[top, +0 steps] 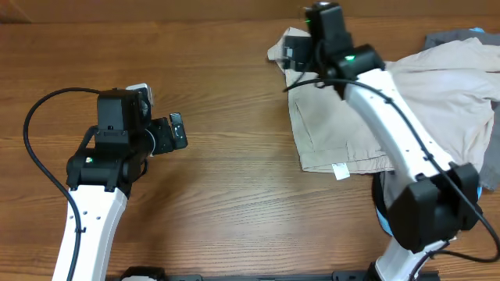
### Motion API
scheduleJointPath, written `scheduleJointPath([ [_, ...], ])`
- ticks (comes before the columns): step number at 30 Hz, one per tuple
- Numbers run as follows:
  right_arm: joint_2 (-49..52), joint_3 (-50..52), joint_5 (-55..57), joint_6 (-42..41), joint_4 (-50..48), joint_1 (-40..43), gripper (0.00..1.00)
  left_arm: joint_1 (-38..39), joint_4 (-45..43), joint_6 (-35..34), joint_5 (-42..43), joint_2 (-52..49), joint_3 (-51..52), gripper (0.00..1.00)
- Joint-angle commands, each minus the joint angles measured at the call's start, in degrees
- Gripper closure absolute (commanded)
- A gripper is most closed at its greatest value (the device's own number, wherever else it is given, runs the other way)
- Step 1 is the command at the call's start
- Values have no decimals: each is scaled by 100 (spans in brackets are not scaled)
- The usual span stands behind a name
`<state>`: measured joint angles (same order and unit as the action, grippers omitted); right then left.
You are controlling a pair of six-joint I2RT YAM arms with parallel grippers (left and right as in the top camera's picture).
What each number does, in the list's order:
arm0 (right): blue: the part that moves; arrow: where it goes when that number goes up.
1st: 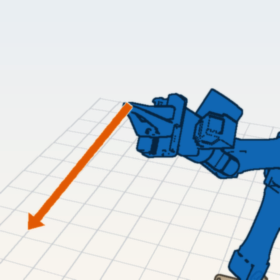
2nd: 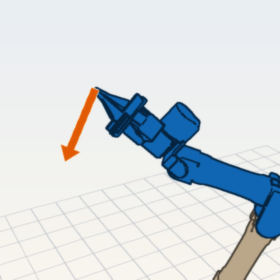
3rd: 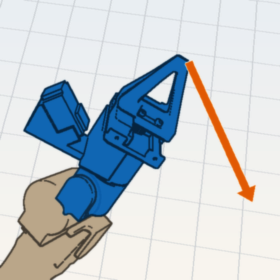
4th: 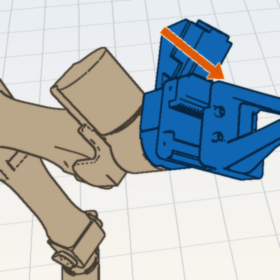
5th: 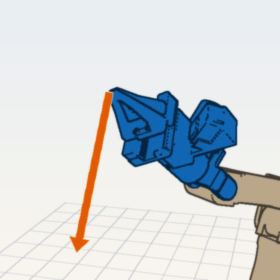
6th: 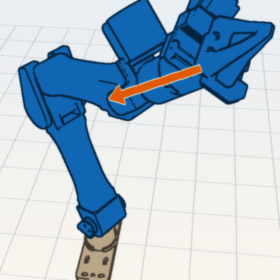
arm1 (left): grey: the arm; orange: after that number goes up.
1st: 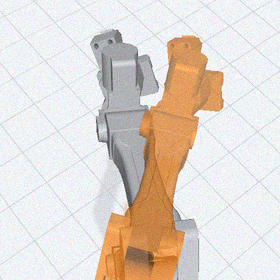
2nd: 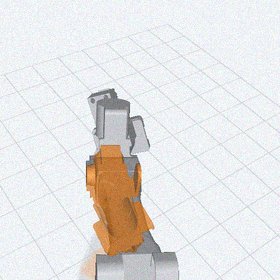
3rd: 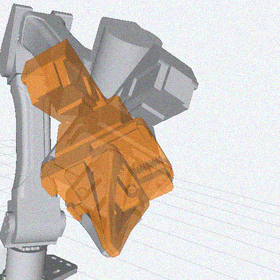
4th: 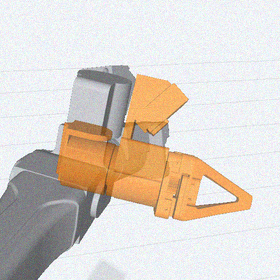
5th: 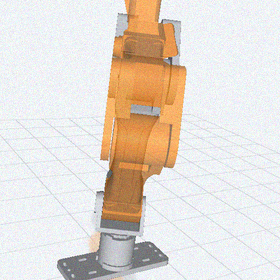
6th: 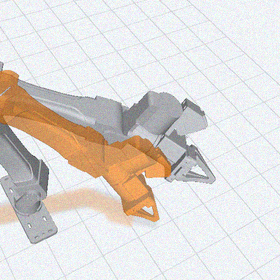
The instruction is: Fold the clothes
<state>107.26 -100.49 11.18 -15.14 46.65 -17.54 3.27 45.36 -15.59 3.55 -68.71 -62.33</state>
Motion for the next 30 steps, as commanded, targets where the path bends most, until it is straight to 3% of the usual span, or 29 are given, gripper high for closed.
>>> scheduleJointPath([
  [1,-911,-155,422,-608,1040,848,0,-7,-136,-184,734,-63,-160,0],
  [6,-1060,-151,61,-1506,2752,2317,0,378,-273,-181,894,-365,-160,0],
  [15,-1051,-142,-586,-1158,3390,4024,0,1947,-852,-955,1333,-1908,-160,0],
  [21,-1049,-142,-704,-981,3386,4179,0,2848,-2070,-1480,1991,-3073,-160,0],
  [30,-1049,-142,-704,-857,3388,4179,0,3630,-3475,-2739,2028,-4144,-160,5],
])
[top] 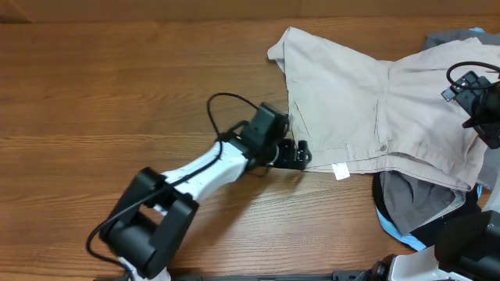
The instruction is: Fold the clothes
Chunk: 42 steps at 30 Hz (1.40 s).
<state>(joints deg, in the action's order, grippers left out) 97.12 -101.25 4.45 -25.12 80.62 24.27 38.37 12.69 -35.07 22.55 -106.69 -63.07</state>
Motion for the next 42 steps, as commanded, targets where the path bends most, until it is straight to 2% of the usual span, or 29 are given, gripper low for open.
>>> scheduleJointPath([
  [1,-35,-66,-31,160,-7,-2,0,155,-286,-968,133,-439,-85,8],
  [6,-35,-66,-31,157,-9,-4,0,291,-634,-1668,431,-835,-85,13],
  [8,-35,-66,-31,157,-9,-4,0,332,-892,-1685,448,-938,-85,21],
  [11,-35,-66,-31,157,-7,-4,0,409,-1333,-1810,426,-999,-85,44],
  [13,-35,-66,-26,157,-4,-2,0,459,-1410,-1838,374,-999,-85,51],
  [15,-35,-66,4,160,15,-2,0,533,-1394,-1832,240,-999,-85,63],
  [16,-35,-66,74,157,33,-2,0,544,-1370,-1832,238,-999,-85,83],
  [17,-35,-66,131,155,50,-2,0,544,-1327,-1832,240,-999,-85,96],
  [20,-35,-55,149,160,79,61,0,420,-1067,-1716,280,-970,-85,96],
  [23,-20,-33,146,160,83,243,0,24,-442,-1364,280,-782,-85,96],
  [24,-2,-33,146,190,83,337,0,-393,127,-933,275,-557,-85,96],
  [27,42,-33,79,284,79,566,0,-1300,973,-308,229,-68,-87,96],
  [29,101,-33,-149,511,63,717,0,-2319,1484,96,240,409,-90,96],
  [36,326,337,-935,1191,-146,717,0,-5080,1639,739,186,1244,-293,95],
  [37,361,380,-938,1189,-140,717,0,-5342,1641,809,140,1244,-404,90],
  [39,479,503,-966,1189,-120,719,0,-5939,1661,807,173,1244,-732,53],
  [41,535,645,-1023,1209,-168,719,0,-6148,1742,811,411,1244,-962,39],
  [42,535,697,-1064,1220,-201,719,0,-6175,1832,809,614,1250,-1051,16],
])
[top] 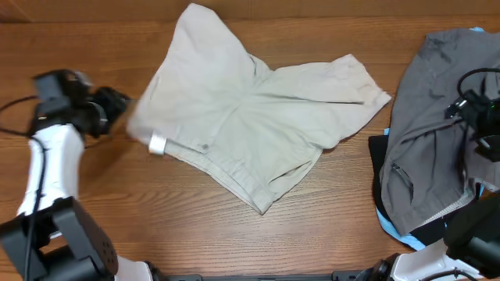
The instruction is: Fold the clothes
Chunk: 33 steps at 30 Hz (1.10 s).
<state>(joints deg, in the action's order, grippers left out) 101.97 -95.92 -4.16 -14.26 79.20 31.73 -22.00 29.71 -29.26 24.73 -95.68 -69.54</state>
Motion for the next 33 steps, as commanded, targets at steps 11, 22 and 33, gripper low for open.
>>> scheduleJointPath([
  [11,186,214,-1137,1152,-203,-942,23,2319,2308,192,894,81,-31,13],
  [22,647,612,-1029,1147,-398,-1325,15,5200,1329,-1871,785,-575,457,20],
  [33,682,1016,-907,1150,-627,-1322,11,5718,1104,-2277,1062,-1617,457,52],
])
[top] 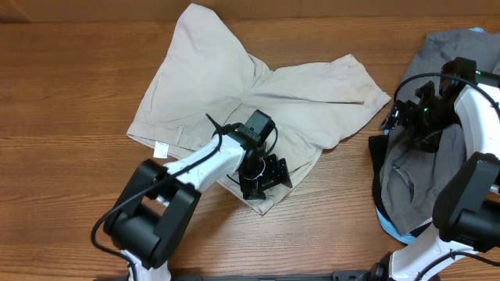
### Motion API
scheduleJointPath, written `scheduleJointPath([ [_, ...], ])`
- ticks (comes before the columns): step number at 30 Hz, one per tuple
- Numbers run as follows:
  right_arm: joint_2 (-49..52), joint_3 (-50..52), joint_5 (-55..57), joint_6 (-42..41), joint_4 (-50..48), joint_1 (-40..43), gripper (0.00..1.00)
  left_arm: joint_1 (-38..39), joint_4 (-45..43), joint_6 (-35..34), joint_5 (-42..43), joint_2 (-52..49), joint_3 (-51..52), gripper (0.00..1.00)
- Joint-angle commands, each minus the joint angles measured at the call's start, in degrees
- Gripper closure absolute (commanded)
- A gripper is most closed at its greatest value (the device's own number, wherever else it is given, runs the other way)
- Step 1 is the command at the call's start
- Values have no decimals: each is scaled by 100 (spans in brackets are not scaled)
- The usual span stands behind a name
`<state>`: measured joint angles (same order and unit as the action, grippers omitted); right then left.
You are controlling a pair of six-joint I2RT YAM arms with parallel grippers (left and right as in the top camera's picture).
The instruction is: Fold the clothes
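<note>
The beige shorts (234, 94) lie spread over the middle of the table, a white label (162, 148) at their front left edge. My left gripper (264, 176) hangs over the shorts' front corner; its fingers look spread and hold no cloth. My right gripper (397, 117) sits at the left edge of the grey garment (426, 152), just right of the shorts' right leg end. Whether it is open or shut does not show.
The grey garment lies on a pile at the right edge, with dark cloth and a blue piece (391, 226) under it. Bare wooden table (70, 203) stretches to the left and along the front.
My left gripper was at the shorts' left edge and is now over their front corner. The left edge now lies flat. My right gripper has come in from the right edge to the grey garment's left side.
The shorts lay bunched at the right, my right gripper at their far corner and my left arm at the far left. Then my left gripper was at their front left edge. Then the shorts lay spread mid-table, left gripper at their left edge. Now it is at the front corner.
</note>
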<state>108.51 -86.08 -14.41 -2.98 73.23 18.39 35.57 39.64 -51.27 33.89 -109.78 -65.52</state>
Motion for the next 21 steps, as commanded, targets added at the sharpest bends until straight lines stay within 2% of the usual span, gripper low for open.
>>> scheduleJointPath([
  [1,28,33,138,20,-28,11,11,-59,149,15,131,-212,55,65],
  [3,28,33,151,20,-28,11,11,-125,415,181,-33,-221,55,72],
  [6,28,33,151,20,-22,11,10,-461,984,376,-109,-221,55,71],
  [8,28,33,151,20,-11,22,9,-811,1388,813,-166,-221,55,70],
  [11,28,33,151,20,-11,46,8,-1373,2020,1266,-704,-221,55,70],
  [17,28,31,149,22,-11,63,6,-3086,2535,1943,-1589,-221,55,70],
  [19,28,31,149,22,-11,63,5,-3679,2500,2129,-1440,-219,50,83],
  [20,28,31,149,22,-15,63,5,-4002,2448,2415,-1073,-219,48,89],
  [21,28,31,149,22,-17,63,5,-4240,2413,2688,-684,-219,48,89],
])
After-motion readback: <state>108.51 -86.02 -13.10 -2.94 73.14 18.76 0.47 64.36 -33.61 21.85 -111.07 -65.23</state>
